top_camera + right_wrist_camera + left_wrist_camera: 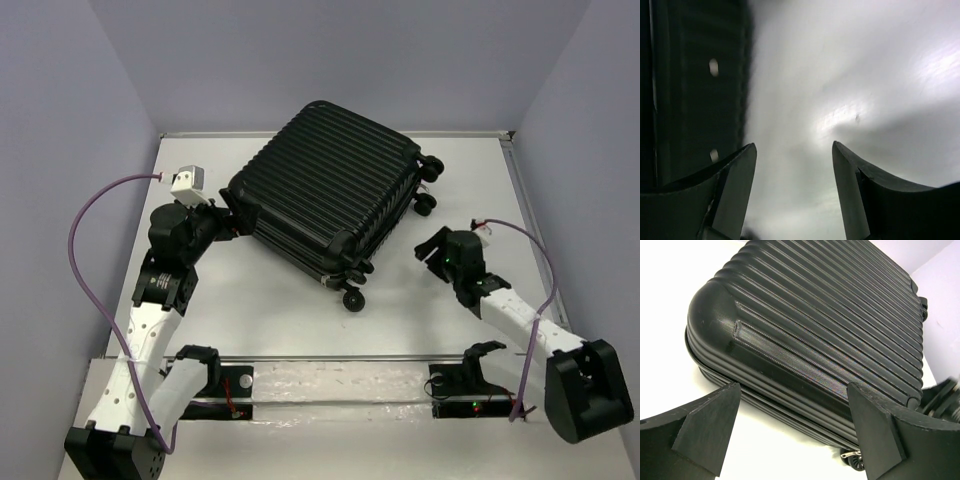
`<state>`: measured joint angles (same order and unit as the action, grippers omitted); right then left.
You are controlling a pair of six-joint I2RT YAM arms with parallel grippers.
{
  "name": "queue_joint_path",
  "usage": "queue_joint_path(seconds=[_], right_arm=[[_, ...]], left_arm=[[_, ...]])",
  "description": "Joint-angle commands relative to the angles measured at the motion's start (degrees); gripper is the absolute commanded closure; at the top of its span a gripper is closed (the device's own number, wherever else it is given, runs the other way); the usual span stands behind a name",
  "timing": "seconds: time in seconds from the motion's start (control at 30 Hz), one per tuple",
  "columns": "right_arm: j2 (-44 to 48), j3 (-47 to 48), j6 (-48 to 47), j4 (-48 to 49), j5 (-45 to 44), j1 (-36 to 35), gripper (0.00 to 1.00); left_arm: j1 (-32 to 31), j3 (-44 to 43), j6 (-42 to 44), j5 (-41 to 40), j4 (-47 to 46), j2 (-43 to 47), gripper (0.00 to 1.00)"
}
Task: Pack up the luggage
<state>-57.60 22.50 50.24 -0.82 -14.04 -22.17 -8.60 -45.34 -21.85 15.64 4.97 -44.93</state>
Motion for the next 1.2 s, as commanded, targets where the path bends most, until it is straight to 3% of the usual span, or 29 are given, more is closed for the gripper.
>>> queue_joint_path(seconds=[0.0,0.03,0.33,0.4,0.5,0.67,0.8,0.93,1.07,1.17], right_arm=[[-5.0,6.6,-5.0,8.5,11.7,16.3,0.31],[-6.5,9.1,-5.1,8.9,15.5,18.4,0.30],[-21.0,15.3,-3.9,16.5,20.7,23.4,0.30],[-23.8,16.6,-10.5,18.7,21.2,24.1,0.34],[-30.2,21.0,-21.0,18.7,25.2,26.1,0.31],[-35.5,25.9,-26.4,17.3,36.8,30.8,0.24],[-42.7,37.4,-35.9,2.4,46.2,31.5,0.16],[-47.7,45.1,-46.4,-8.0,43.9,31.5,0.14],[-49.1,44.1,-49.5,-3.0,51.6,31.5,0.14],[-48.8,43.2,-53.6,-0.8,49.3,30.2,0.13]], left_arm=[[-0.2,-0.5,1.5,-1.7,-1.7,1.5,0.01],[-0.2,-0.6,1.7,-2.5,-1.3,1.7,0.01],[-0.2,-0.7,2.1,-3.8,-0.7,1.7,0.01],[-0.2,-0.5,2.1,-3.7,-0.7,1.7,0.01],[-0.2,-0.6,2.1,-3.4,-0.8,1.2,0.01],[-0.2,-0.9,2.1,-3.2,-0.7,0.4,0.01],[-0.6,-1.1,2.2,-3.1,-0.7,0.0,0.01],[-1.3,-1.4,2.2,-3.2,-0.6,-0.4,0.01],[-2.9,-2.6,2.4,-4.8,-0.1,-2.0,0.01],[-3.9,-2.8,2.8,-5.4,0.1,-2.7,0.01]])
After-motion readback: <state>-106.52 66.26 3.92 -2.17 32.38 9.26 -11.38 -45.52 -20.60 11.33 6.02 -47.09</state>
